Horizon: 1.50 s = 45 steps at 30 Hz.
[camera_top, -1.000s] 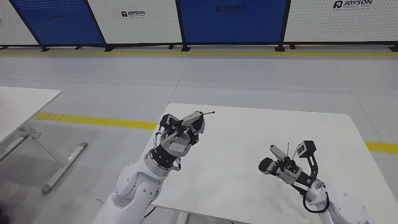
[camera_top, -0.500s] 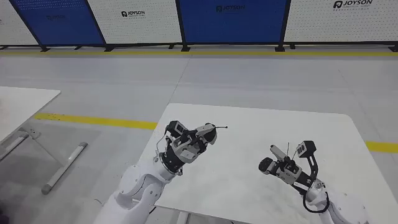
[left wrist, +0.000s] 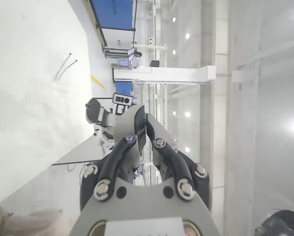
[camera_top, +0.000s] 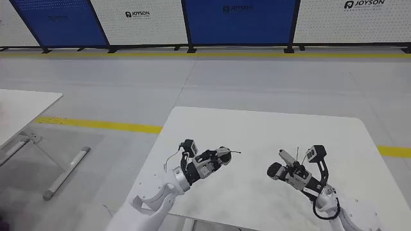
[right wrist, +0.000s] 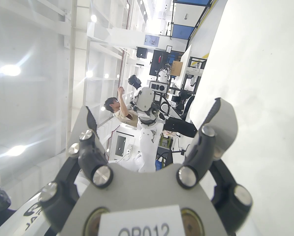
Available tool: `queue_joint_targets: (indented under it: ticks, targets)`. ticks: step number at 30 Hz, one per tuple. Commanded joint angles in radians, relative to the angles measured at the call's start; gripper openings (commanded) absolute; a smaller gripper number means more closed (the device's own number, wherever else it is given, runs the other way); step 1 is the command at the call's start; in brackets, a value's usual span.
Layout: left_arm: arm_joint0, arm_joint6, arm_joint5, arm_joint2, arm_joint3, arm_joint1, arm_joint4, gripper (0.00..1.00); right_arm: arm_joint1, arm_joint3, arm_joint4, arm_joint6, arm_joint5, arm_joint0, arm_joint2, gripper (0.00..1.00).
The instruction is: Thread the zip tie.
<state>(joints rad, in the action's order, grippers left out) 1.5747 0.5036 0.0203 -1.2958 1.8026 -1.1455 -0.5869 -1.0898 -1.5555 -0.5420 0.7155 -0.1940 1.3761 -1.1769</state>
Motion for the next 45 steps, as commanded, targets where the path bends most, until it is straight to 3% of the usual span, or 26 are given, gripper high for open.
queue_joint_targets:
  ticks: [1, 9, 13, 19, 24, 26, 38, 41, 45]
  targets:
    - [0.001, -0.02, -0.002, 0.006, -0.002, -0.002, -0.011, 0.0, 0.0, 0.0, 0.0, 0.0, 0.0, 0.0, 0.0, 1.0]
    - [0.001, -0.02, -0.002, 0.006, -0.002, -0.002, -0.011, 0.0, 0.0, 0.0, 0.0, 0.0, 0.0, 0.0, 0.0, 1.0]
    - [-0.005, -0.095, -0.022, 0.026, -0.014, -0.002, 0.111, 0.0, 0.0, 0.0, 0.0, 0.0, 0.0, 0.0, 0.0, 1.0]
    - [-0.026, -0.172, -0.049, 0.074, -0.109, -0.004, 0.284, 0.0, 0.0, 0.0, 0.0, 0.0, 0.0, 0.0, 0.0, 1.0]
    - [-0.037, -0.204, -0.085, 0.115, -0.166, -0.009, 0.35, 0.0, 0.0, 0.0, 0.0, 0.0, 0.0, 0.0, 0.0, 1.0]
    - [-0.036, -0.218, -0.103, 0.123, -0.166, -0.012, 0.335, 0.0, 0.0, 0.0, 0.0, 0.0, 0.0, 0.0, 0.0, 1.0]
    - [-0.038, -0.2, -0.106, 0.13, -0.162, -0.013, 0.326, 0.0, 0.0, 0.0, 0.0, 0.0, 0.0, 0.0, 0.0, 1.0]
    - [-0.027, -0.159, -0.136, 0.112, -0.13, -0.008, 0.304, 0.0, 0.0, 0.0, 0.0, 0.0, 0.0, 0.0, 0.0, 1.0]
    - [0.018, -0.132, -0.177, 0.055, -0.032, 0.002, 0.271, 0.0, 0.0, 0.0, 0.0, 0.0, 0.0, 0.0, 0.0, 1.0]
